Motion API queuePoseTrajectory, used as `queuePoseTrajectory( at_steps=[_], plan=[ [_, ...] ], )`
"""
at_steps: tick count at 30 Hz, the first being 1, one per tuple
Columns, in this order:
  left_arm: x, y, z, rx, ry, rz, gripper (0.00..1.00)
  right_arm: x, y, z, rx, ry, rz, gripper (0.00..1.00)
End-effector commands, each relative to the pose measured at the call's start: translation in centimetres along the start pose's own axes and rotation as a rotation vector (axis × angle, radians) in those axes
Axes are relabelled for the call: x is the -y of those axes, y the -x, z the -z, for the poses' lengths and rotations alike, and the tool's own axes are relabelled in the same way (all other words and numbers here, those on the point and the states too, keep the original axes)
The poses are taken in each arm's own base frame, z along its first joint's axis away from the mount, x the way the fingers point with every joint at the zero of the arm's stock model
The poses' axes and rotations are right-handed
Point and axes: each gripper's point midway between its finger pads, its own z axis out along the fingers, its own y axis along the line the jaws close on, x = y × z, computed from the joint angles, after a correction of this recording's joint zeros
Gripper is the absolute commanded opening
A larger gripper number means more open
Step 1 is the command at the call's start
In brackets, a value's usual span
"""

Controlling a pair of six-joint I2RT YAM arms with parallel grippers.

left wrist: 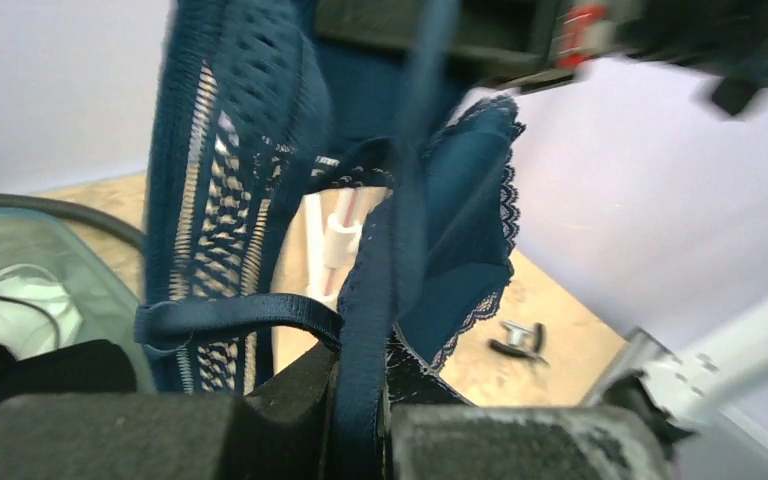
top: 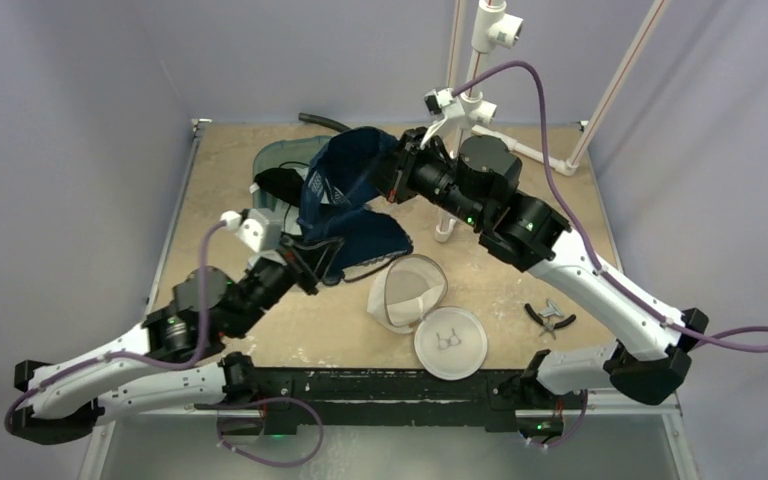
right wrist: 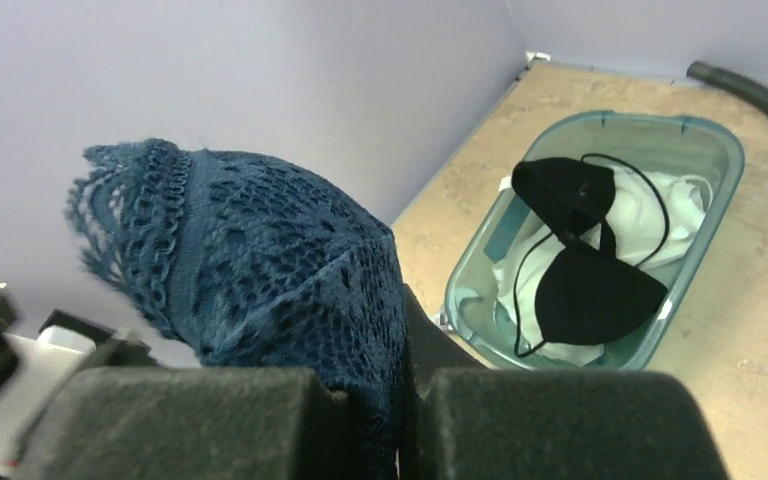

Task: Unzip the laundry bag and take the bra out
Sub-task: Place the bra in the bin.

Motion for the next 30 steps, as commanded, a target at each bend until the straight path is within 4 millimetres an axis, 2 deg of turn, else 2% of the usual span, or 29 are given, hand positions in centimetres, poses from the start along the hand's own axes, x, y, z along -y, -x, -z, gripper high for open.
queuePoseTrajectory(
  at_steps=[1, 3, 6, 9, 12, 14, 16, 20, 27, 30],
  plan=[
    [1.4, -0.7, 4.1, -0.126, -0.160, 0.060, 0.00, -1.2, -0.5, 0.1, -0.069, 0.272, -0.090, 0.04],
    [1.3, -0.6, 5.5, -0.139, -0.187, 0.098, 0.00, -2.1, -0.4, 0.0, -0.062, 0.362, -0.112, 0.05],
    [1.0, -0.9, 7.0, -0.171, -0.195, 0.131, 0.00, -3.4, -1.0, 0.0, -0.087, 0.468, -0.130, 0.17],
    [0.0, -1.3, 7.7, -0.193, -0.146, 0.172, 0.00, -3.5, -1.6, -0.9, -0.115, 0.493, -0.149, 0.39],
    [-1.5, -1.2, 7.7, -0.203, -0.057, 0.186, 0.00, -3.0, -2.1, -2.2, -0.161, 0.476, -0.159, 0.68],
    [-2.7, -0.5, 7.6, -0.190, 0.024, 0.201, 0.00, -2.0, -3.1, -3.3, -0.212, 0.435, -0.159, 0.85],
    [-3.9, 0.3, 7.2, -0.171, 0.114, 0.208, 0.00, -1.0, -4.1, -3.9, -0.250, 0.406, -0.151, 0.97],
    [-4.4, 1.9, 6.0, -0.149, 0.200, 0.182, 0.00, 0.1, -5.2, -3.6, -0.294, 0.365, -0.116, 0.98],
    [-5.5, 2.6, 3.1, -0.171, 0.376, 0.033, 0.00, 1.1, -3.9, -0.9, -0.266, 0.276, -0.008, 0.98],
    [-5.9, 3.0, 2.5, -0.172, 0.432, -0.012, 0.00, 0.4, -3.9, 0.6, -0.263, 0.319, 0.013, 0.98]
  ],
)
